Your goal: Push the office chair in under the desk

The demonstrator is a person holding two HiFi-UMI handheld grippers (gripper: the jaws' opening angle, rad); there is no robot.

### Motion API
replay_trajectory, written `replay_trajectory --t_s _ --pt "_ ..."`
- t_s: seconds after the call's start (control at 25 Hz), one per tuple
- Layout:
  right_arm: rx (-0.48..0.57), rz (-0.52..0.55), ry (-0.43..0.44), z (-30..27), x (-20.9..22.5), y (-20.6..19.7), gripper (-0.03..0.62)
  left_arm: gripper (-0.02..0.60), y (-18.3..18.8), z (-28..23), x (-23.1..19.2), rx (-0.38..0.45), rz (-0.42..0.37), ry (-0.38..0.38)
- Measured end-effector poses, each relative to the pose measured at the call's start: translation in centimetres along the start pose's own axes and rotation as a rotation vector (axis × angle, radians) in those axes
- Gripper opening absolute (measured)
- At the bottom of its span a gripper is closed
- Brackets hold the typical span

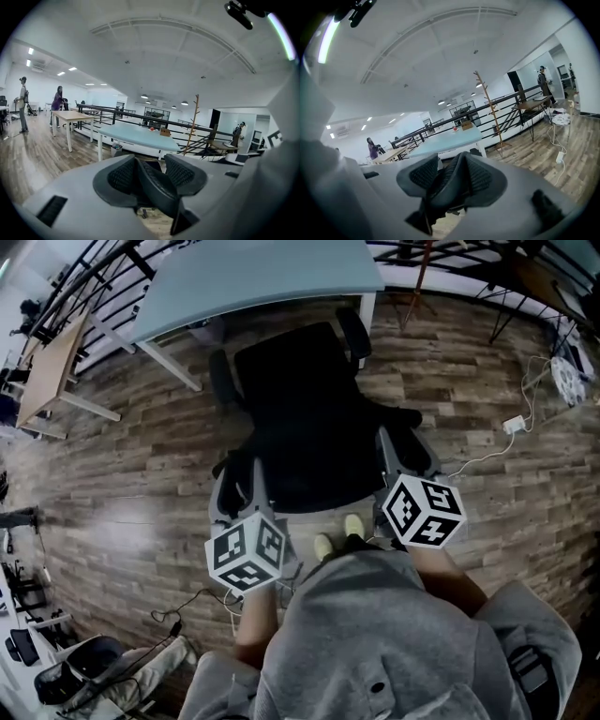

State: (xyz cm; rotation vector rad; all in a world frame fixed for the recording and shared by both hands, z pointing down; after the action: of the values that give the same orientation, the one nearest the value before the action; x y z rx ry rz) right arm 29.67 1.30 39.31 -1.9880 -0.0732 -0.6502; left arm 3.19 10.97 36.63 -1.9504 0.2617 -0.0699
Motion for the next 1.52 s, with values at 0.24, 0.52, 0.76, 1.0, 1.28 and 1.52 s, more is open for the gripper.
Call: replay_trajectory --t_s 0.24,0.52,0.76,1.0,1.28,1.52 --pt "0.01 0.005 0.003 -2.1 -0.5 0.8 0.193 0.215 1.0 -2.1 -0.5 0.005 -0.012 0.01" --pt "0.01 0.0 0.018 -4.6 -0.8 1.8 0.193 0.209 2.1 -4.3 -0.9 0.014 0.003 0.032" --pt "0.013 0.011 0.029 -6.0 -0.7 2.5 0.193 0.199 2.6 -5.7 -0.8 0.021 0.006 0.062" --pt "0.025 -0.004 0.042 -7.2 -0.3 3.1 0.194 0.196 3.0 -6.9 -0.4 0.03 -0.006 0.08" --pt "-0.004 0.028 0.041 -8.5 -0.7 3.6 0.199 0.193 3.8 -8.3 -0.8 0.038 -0.025 0.082" --pt "-0.038 0.061 0.041 -10.1 -0.8 4.4 0.204 0.193 4.6 -9.7 -0.6 0.064 -0.076 0.079"
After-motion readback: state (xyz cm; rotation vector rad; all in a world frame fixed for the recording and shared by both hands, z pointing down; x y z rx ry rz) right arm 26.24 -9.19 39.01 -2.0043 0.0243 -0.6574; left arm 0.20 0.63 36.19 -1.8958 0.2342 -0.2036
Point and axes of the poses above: the fingertips, and each gripper's own axes: z backward along the fingers, x to its right, y out of its top, the point moved 6 cm from there along z, backward along the fingers, and after that the axes turned 7 degrees about -z, right-handed, at the moved point
